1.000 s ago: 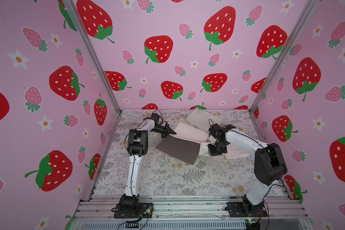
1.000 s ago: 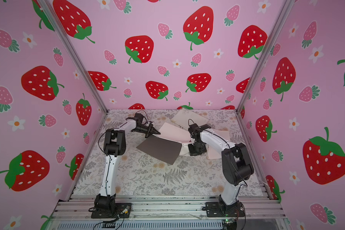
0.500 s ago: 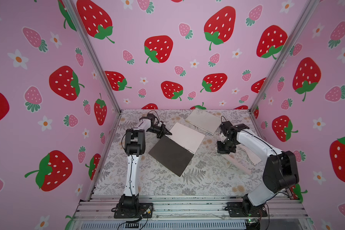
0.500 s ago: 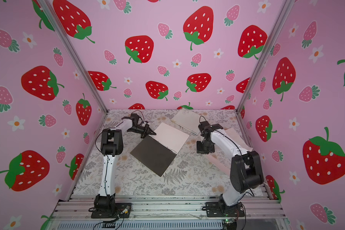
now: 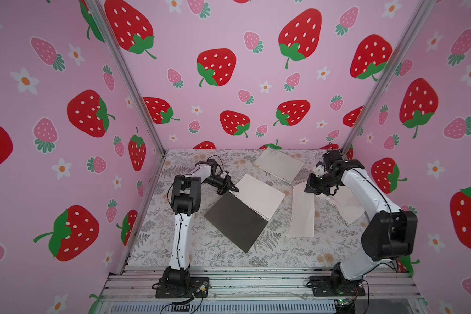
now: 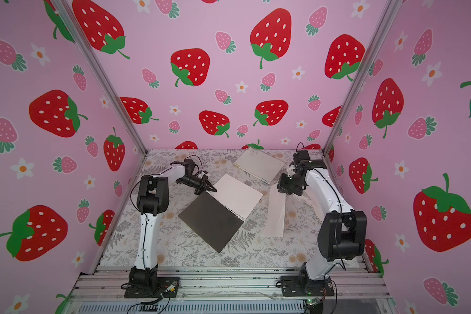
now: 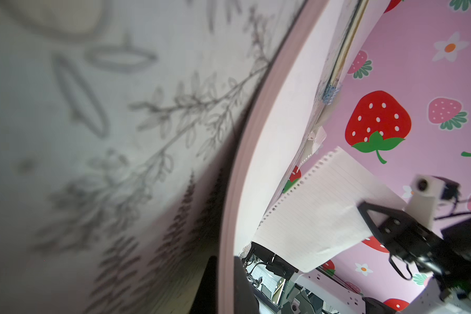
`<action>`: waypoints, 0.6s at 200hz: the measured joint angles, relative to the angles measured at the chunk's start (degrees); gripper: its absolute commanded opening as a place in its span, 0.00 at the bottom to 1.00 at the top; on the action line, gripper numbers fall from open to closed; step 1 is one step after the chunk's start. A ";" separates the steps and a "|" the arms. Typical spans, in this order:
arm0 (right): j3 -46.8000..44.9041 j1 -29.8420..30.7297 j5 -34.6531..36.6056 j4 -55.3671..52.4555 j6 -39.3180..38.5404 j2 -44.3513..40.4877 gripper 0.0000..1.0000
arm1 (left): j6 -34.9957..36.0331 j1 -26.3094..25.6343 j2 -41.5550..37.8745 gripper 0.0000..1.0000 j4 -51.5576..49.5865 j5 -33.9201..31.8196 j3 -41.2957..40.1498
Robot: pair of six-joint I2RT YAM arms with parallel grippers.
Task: Tear off pages from different notebooks
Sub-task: Place the paper at the center of the board.
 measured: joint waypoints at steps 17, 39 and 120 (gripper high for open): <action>0.07 -3.39 1.07 1.20 -0.50 7.30 0.00 | 0.00 -0.04 0.00 0.00 0.00 0.02 0.00; 2.29 -4.52 2.82 2.23 -2.38 15.26 0.04 | -0.02 -0.15 0.00 0.00 0.00 0.04 0.00; 8.37 -1.07 7.54 6.38 -4.63 13.64 0.74 | -0.55 -1.88 -0.04 0.00 1.05 0.44 -0.15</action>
